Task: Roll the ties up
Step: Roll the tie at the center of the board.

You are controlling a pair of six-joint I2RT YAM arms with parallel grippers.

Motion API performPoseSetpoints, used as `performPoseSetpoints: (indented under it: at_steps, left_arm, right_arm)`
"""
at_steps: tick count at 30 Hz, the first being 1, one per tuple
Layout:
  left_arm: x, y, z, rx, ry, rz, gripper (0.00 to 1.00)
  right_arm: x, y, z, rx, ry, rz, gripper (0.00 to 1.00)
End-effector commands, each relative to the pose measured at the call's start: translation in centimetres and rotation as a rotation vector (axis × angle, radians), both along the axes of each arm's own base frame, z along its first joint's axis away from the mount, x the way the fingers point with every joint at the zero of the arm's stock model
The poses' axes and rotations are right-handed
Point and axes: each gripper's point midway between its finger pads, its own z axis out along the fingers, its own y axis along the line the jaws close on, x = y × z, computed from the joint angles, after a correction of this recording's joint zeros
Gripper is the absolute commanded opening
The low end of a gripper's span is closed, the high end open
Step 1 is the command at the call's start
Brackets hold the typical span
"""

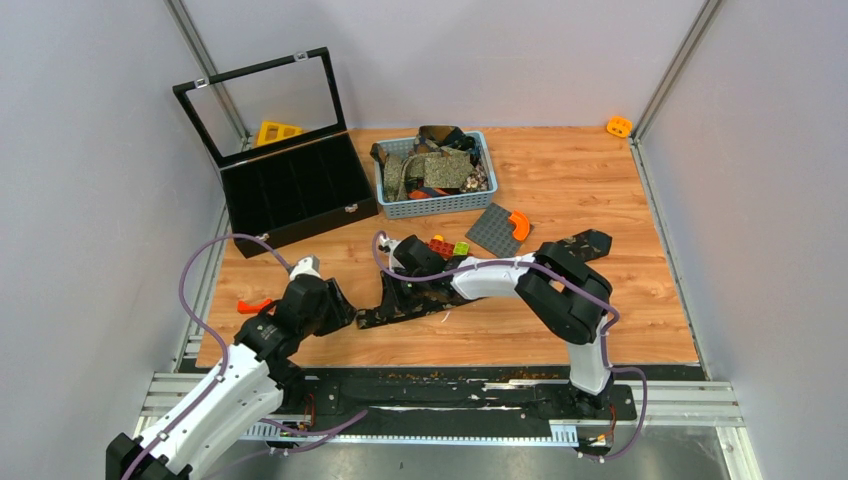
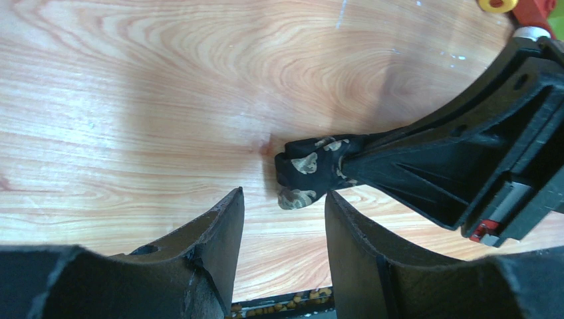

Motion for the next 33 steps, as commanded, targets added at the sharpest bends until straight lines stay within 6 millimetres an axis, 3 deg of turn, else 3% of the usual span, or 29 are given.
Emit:
performPoseSetpoints:
  at_steps: [1,9,15,25,33]
  left_arm:
    - [-0.2,0.9,-0.9,0.033,0.012,0.041,0.55]
    - [-0.2,0.8,-2.0,0.027,0.018,0.041,0.54]
    - [0.3,-0.9,-2.0,-0.044,-0.017,-0.018,0.54]
    - [0.7,-1.6,-2.4,-0.069,-0.028,-0.033,0.54]
    - [0.0,-2.5,-4.4,-0.102,0.02,-0.063,0.43]
  right_arm:
    - [-1.2,-2.0,-3.9,-0.102,0.046,-0.007,0.0]
    - [-1.2,-2.0,-4.0,-0.102,0.051,-0.007,0.0]
    - [-1.3,-2.1,-4.1,-0.105,0.055,-0.007,0.0]
    - [-1.4,-2.2,-4.1,-0.106,0.056,-0.008,0.0]
    - [-1.6,-2.3,-4.2,-0.106,0.059,-0.005,0.0]
